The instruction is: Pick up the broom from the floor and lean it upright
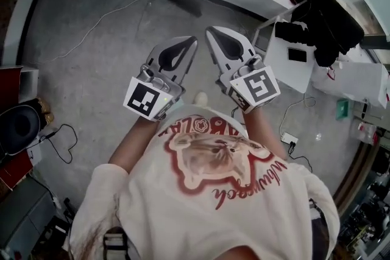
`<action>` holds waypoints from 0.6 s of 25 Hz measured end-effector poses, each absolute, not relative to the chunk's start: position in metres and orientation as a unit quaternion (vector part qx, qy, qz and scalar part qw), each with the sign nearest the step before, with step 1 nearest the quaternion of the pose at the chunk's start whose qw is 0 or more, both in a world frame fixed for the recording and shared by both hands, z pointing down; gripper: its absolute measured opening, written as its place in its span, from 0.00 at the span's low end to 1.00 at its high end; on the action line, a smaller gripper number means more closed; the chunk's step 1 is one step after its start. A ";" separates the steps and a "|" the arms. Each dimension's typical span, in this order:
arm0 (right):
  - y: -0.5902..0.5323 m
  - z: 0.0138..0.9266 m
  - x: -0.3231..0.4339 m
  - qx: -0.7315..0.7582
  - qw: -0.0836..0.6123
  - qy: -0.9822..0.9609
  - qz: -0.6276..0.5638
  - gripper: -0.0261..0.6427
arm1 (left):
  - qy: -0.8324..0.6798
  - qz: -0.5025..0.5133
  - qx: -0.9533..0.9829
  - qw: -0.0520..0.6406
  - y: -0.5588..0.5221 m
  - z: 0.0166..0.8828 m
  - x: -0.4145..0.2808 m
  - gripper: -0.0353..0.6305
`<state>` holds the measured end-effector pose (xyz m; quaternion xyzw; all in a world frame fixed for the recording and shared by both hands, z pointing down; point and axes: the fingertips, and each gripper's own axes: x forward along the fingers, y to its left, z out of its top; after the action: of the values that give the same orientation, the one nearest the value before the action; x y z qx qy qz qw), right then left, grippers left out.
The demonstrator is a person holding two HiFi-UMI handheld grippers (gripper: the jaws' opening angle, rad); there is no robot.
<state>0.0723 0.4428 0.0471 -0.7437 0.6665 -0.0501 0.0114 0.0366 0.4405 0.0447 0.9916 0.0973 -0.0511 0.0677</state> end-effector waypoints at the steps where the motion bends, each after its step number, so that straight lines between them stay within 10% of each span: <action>1: 0.454 0.051 0.070 -0.741 0.016 0.669 -0.056 0.08 | 0.097 -0.054 0.992 0.066 0.456 0.044 0.032 0.08; 15: 0.486 0.027 0.012 -0.739 0.010 0.672 -0.035 0.08 | 0.087 -0.041 0.994 0.051 0.488 0.026 -0.027 0.08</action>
<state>0.0123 0.4862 0.0266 -0.7392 0.6725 -0.0352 0.0104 -0.0266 0.4879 0.0258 0.9940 0.0875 -0.0407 0.0506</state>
